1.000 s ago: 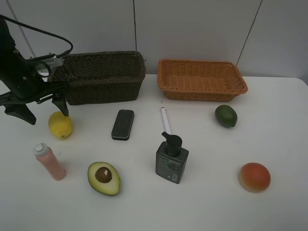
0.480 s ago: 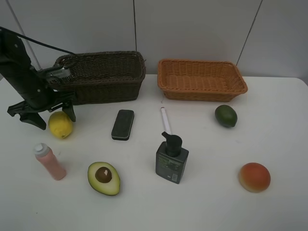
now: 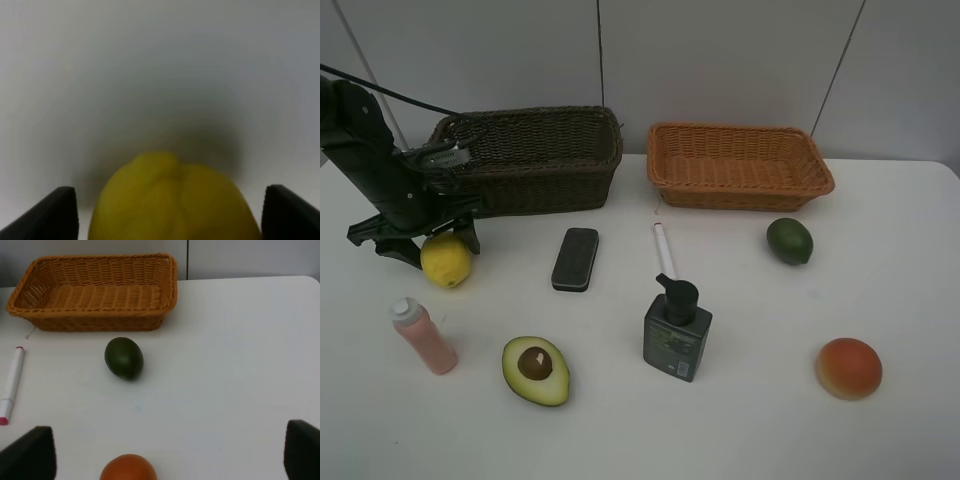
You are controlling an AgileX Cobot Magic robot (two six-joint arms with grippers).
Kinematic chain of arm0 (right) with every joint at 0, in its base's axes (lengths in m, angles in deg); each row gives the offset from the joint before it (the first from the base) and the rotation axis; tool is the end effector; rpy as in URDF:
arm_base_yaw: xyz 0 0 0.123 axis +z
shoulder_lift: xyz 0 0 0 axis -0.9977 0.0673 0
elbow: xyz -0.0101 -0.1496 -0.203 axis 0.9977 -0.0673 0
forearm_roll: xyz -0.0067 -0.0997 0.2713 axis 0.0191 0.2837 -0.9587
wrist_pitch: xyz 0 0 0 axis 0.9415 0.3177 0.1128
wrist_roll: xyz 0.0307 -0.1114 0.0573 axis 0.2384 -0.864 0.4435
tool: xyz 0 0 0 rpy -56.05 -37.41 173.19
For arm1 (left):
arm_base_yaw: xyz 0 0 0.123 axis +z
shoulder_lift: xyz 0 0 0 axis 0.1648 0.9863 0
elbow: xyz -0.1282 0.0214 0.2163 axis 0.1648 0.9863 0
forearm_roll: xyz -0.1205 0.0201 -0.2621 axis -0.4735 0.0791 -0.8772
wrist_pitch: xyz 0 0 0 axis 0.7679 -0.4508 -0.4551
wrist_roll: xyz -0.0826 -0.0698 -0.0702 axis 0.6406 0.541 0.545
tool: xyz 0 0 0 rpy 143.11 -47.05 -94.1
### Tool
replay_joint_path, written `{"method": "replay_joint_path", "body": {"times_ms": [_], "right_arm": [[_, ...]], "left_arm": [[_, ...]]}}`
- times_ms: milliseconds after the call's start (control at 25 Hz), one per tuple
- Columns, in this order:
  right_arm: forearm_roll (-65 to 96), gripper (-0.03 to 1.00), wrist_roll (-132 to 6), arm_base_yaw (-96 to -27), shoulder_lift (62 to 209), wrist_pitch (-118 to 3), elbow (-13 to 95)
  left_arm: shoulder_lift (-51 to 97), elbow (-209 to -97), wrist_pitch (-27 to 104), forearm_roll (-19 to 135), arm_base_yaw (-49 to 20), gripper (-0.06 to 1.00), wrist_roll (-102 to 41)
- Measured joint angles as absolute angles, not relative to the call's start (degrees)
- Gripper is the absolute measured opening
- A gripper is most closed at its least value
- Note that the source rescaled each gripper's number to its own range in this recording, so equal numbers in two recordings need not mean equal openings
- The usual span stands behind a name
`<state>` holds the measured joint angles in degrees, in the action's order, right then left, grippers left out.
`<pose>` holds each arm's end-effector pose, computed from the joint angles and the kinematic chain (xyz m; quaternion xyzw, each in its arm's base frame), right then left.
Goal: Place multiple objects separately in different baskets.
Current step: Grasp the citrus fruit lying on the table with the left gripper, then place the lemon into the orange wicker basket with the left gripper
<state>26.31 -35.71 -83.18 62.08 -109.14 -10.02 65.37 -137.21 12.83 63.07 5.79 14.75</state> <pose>0.0934 -0.0009 0.2815 0.0118 0.8498 0.0081 0.5269 0.3827 -0.0341 0.0087 -0.1224 0.9845 -0.0581 0.1115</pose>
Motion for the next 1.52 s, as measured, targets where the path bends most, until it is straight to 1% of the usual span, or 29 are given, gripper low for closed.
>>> {"method": "replay_joint_path", "body": {"times_ms": [40, 240, 400, 600, 720, 840, 960, 1080, 1240, 1360, 1520], "right_arm": [[26.3, 1.0, -35.7, -83.2, 62.1, -109.1, -10.0], [26.3, 1.0, -35.7, -83.2, 62.1, -109.1, -10.0], [26.3, 1.0, -35.7, -83.2, 62.1, -109.1, -10.0], [26.3, 1.0, -35.7, -83.2, 62.1, -109.1, -10.0], [26.3, 1.0, -35.7, -83.2, 62.1, -109.1, -10.0], [26.3, 1.0, -35.7, -83.2, 62.1, -109.1, -10.0], [26.3, 1.0, -35.7, -83.2, 62.1, -109.1, -10.0], [26.3, 1.0, -35.7, -83.2, 62.1, -109.1, -10.0], [26.3, 1.0, -35.7, -83.2, 62.1, -109.1, -10.0], [26.3, 1.0, -35.7, -83.2, 62.1, -109.1, -10.0], [26.3, 1.0, -35.7, -83.2, 62.1, -109.1, -10.0]], "left_arm": [[65.4, -137.2, 12.9, 63.1, 5.8, 0.58, 14.7], [64.9, -137.2, 9.1, 63.0, 5.8, 0.59, 14.0], [59.9, -138.9, 3.2, 63.0, 5.8, 0.59, 13.0], [49.8, -146.8, 1.5, 61.0, 5.8, 0.59, 12.4], [47.6, -153.3, -0.1, 56.9, 5.2, 0.59, 9.9], [48.7, -160.0, -0.6, 52.0, 1.2, 0.59, 4.7], [52.9, -167.9, 2.0, 49.2, -6.3, 0.59, 0.7], [59.5, -176.2, 6.7, 48.7, -13.2, 0.59, -2.2], [70.1, -185.1, 16.7, 48.5, -20.5, 0.59, -5.2], [77.9, -189.8, 24.5, 48.7, -24.0, 0.59, -6.6], [88.0, -194.6, 33.6, 48.8, -25.5, 0.59, -7.0]]}}
